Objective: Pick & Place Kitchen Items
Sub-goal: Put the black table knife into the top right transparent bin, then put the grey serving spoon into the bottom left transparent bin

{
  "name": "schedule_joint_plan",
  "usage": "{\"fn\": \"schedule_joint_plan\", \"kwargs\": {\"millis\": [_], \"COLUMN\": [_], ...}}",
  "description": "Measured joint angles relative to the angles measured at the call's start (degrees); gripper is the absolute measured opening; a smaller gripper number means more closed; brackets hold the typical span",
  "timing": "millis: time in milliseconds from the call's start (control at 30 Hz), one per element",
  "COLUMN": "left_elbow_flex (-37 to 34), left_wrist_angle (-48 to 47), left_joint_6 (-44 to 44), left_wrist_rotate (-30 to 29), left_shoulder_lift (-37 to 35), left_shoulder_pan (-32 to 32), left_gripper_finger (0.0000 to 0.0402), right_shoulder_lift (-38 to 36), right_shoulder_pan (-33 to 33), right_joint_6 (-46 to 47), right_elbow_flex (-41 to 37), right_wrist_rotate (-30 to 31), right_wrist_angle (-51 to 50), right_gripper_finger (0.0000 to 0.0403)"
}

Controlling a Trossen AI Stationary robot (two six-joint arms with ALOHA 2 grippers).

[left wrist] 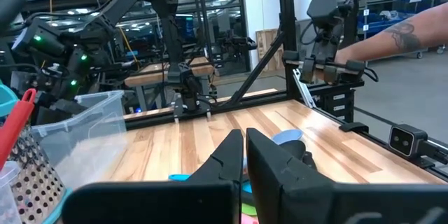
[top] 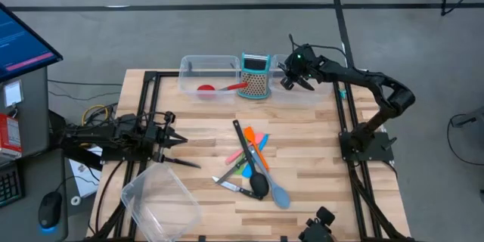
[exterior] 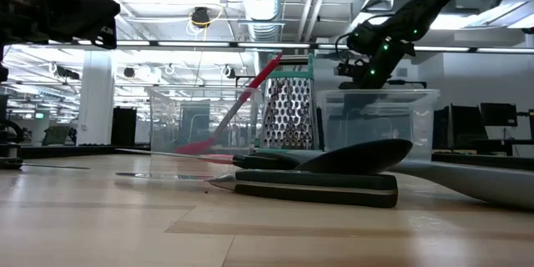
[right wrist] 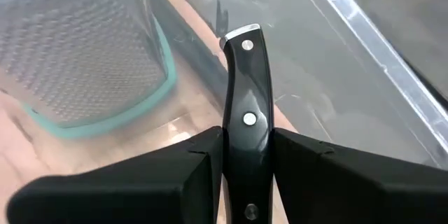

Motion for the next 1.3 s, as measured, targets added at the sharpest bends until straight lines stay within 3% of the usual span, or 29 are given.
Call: {"fn": "schedule_joint_plan", "kwargs": {"millis": [400,867,1300], "left_elbow_flex": [0.0,0.02,0.02], "left_wrist_angle": [0.33,0.73,0.96], "left_joint_6": [0.0,0.0,0.02], "left_wrist_rotate": [0.0,0.0,0.01], "left_shoulder_lift": [0.0,0.0,0.0], "left_shoulder_pan": [0.0,0.0,0.0], "left_gripper_finger": [0.0003,0.0003,0.0003], "right_shoulder_lift": [0.22,0.22,0.11], "right_shoulder_pan": [-2.55,-4.7,-4.74], "right_joint_6": [-1.04,-1.51,-1.6], "right_elbow_flex": [-0.01,-0.01,0.09], "right_wrist_rotate": [0.11,-0.42,1.42], "right_wrist_angle": [-7.93,-8.79,-8.12], "right_gripper_finger": [0.0082,0.0104,0.0197]}}
